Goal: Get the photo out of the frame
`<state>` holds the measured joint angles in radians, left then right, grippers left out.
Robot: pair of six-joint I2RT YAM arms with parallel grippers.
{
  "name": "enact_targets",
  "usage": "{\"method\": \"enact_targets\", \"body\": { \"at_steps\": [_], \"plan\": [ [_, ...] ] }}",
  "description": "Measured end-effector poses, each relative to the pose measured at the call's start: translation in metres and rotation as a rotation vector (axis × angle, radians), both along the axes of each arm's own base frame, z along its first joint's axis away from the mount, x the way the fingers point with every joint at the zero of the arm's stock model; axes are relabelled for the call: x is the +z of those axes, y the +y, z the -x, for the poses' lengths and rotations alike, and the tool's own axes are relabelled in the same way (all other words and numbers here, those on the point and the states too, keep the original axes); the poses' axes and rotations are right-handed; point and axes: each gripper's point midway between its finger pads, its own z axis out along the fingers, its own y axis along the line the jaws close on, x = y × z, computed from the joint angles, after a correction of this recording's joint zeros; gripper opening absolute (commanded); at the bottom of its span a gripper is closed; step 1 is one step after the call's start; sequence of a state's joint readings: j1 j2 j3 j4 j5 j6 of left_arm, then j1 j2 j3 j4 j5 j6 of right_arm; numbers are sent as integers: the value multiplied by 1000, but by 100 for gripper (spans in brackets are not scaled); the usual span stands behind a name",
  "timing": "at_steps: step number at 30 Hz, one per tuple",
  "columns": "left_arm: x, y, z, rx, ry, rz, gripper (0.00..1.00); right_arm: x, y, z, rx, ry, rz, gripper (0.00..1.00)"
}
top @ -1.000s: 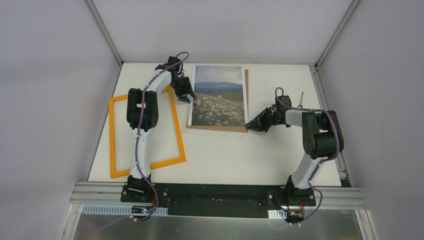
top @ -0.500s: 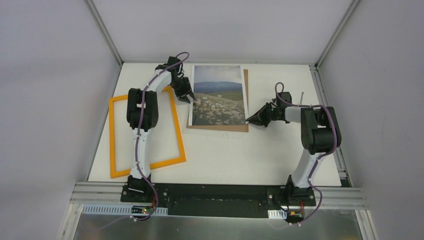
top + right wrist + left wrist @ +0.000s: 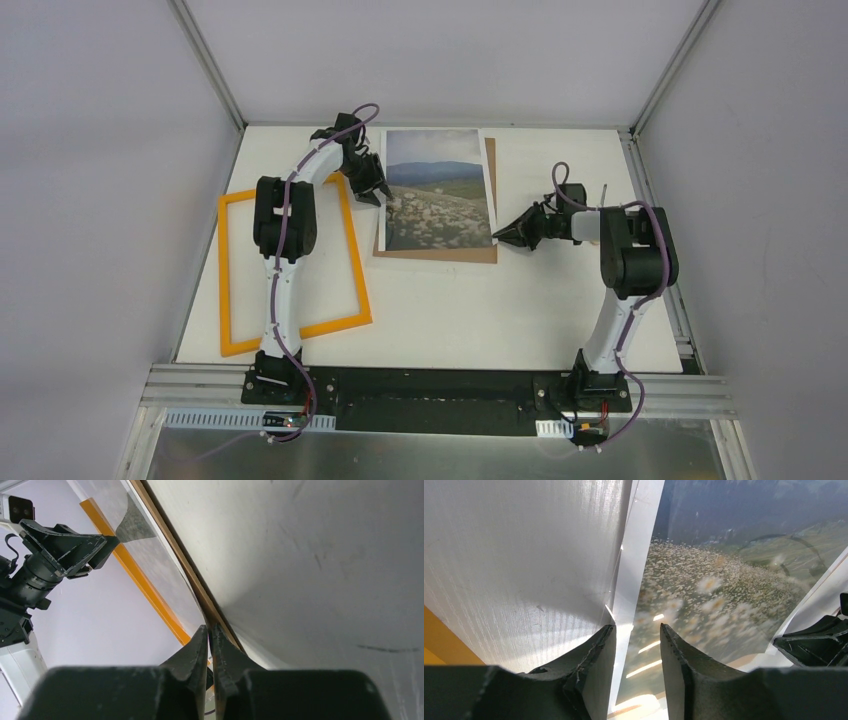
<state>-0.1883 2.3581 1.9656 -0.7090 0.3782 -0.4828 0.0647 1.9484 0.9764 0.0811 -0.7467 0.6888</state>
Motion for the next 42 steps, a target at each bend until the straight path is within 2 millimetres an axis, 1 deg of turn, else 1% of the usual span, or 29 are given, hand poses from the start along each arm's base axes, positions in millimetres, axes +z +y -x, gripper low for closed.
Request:
{"method": "enact_targets", "body": {
  "at_steps": [1, 5, 9, 12, 15, 20, 24, 27, 30, 32, 36, 38, 42],
  "plan": [
    [0, -1, 0, -2, 0, 5, 47, 1, 1, -1, 6, -6, -15, 0],
    [3, -3, -1, -6, -4, 16, 58, 4, 1, -4, 11, -30, -41, 0],
    [9, -5, -3, -10, -10, 27, 69, 13, 7, -6, 14, -56, -98, 0],
    [12, -7, -3, -14, -9, 40, 74, 22, 11, -7, 12, -67, -150, 0],
    [15, -9, -2, -18, -8, 51, 76, 38, 15, -6, 17, -85, -202, 0],
    [19, -10, -1, -17, 1, 59, 76, 73, 21, -7, 24, -141, -303, 0],
    [20, -10, 0, -7, 10, 60, 77, 97, 23, -9, 17, -174, -362, 0],
    [22, -7, -1, 10, 15, 63, 77, 116, 24, -5, 13, -201, -387, 0],
    [24, -8, -3, 17, 12, 66, 77, 128, 23, 3, 21, -234, -391, 0],
    [25, -8, -4, 21, 12, 68, 77, 129, 24, 5, 28, -240, -393, 0],
    [22, -8, -4, 23, 19, 68, 77, 119, 20, 11, 14, -216, -390, 0],
    [17, -8, -3, 23, 29, 68, 76, 111, 14, 14, -1, -197, -365, 0],
    [15, -8, -2, 24, 40, 86, 75, 103, -11, 19, -52, -188, -255, 0]
  ]
}}
